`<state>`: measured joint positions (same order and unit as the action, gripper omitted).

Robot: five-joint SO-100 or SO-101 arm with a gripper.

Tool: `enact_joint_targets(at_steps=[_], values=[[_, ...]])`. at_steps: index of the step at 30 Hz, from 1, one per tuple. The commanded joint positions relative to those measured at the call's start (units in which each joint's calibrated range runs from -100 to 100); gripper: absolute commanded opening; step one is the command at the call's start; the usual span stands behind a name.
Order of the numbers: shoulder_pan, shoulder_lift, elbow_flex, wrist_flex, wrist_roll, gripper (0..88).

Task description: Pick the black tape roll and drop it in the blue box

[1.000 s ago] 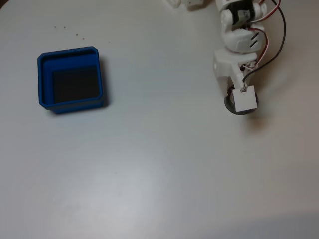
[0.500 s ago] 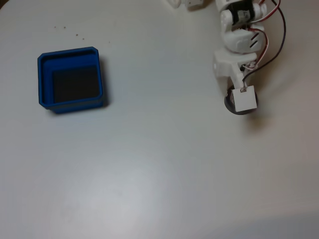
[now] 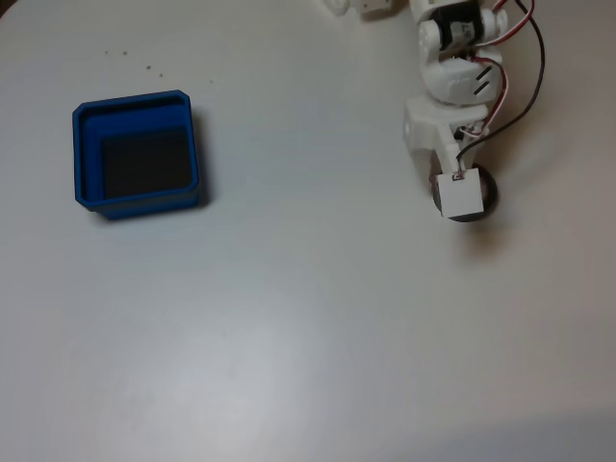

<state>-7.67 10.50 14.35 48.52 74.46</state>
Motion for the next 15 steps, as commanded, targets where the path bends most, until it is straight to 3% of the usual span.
enact_joint_targets(at_steps=[1, 15], values=[[0.59, -1.14, -3.93, 0.41, 0.23, 14.9], [0.68, -1.05, -4.02, 0.41, 0.31, 22.5]])
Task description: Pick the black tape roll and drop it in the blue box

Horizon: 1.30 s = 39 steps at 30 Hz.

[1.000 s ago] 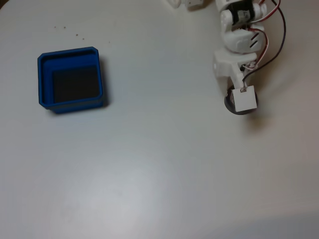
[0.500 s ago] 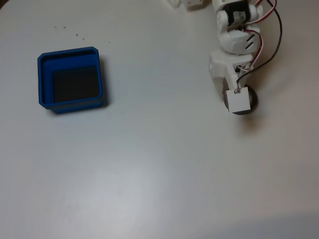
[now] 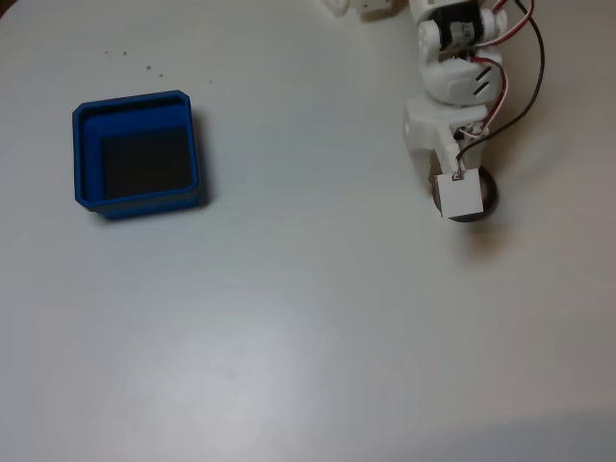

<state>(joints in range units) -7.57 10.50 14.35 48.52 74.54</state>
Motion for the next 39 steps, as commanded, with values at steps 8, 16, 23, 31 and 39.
enact_joint_targets(at_steps=[8, 16, 23, 31, 39], values=[[0.68, -0.63, -3.75, 0.32, 0.14, 22.4], [0.68, 1.21, -3.75, 0.32, 0.05, 22.4], [0.68, 1.71, -3.66, 0.32, -0.03, 22.4], [0.49, 4.72, -3.84, -0.17, -0.47, 22.4], [0.49, 5.05, -3.75, -0.34, -0.56, 22.4]])
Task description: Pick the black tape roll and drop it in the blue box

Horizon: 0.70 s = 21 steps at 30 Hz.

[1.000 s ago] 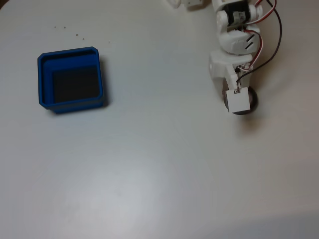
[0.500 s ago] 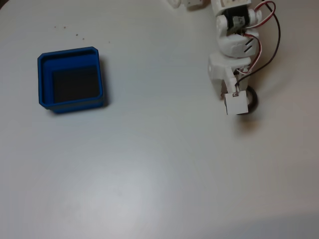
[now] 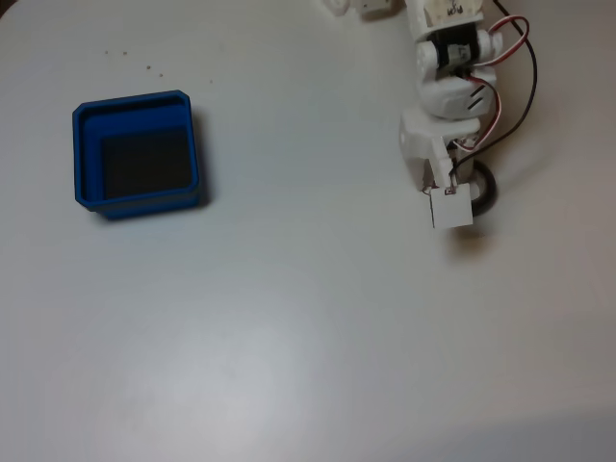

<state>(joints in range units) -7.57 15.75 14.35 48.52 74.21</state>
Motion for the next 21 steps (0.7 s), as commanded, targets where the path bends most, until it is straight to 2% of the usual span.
enact_joint_targets(at_steps=[1, 21], values=[[0.49, 0.05, -3.75, -0.34, -0.23, 22.4], [0.49, 3.57, -3.66, 0.16, -0.23, 21.5]])
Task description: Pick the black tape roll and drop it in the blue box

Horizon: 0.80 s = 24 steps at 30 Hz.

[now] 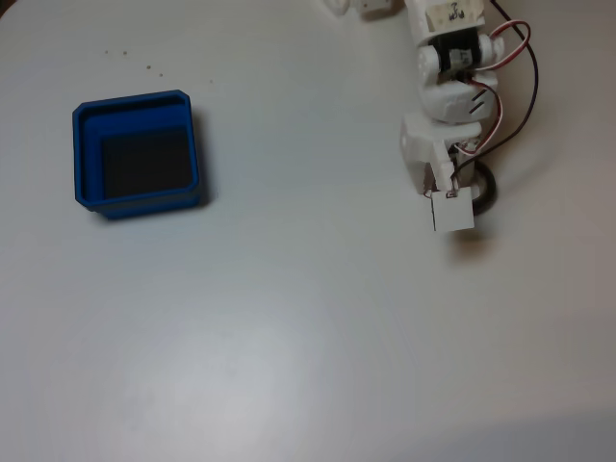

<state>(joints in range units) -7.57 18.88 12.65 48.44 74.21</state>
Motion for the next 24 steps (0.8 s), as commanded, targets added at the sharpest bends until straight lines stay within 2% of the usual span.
enact_joint_targets(at_steps=[1, 5, 10, 24], values=[[0.58, 0.43, -1.95, 0.24, -0.23, 21.5], [0.68, 0.43, -1.95, 0.32, -0.23, 17.7], [0.49, 0.43, -1.86, 0.4, -0.23, 0.0], [0.68, -0.74, -2.13, 0.65, -0.23, 1.2]])
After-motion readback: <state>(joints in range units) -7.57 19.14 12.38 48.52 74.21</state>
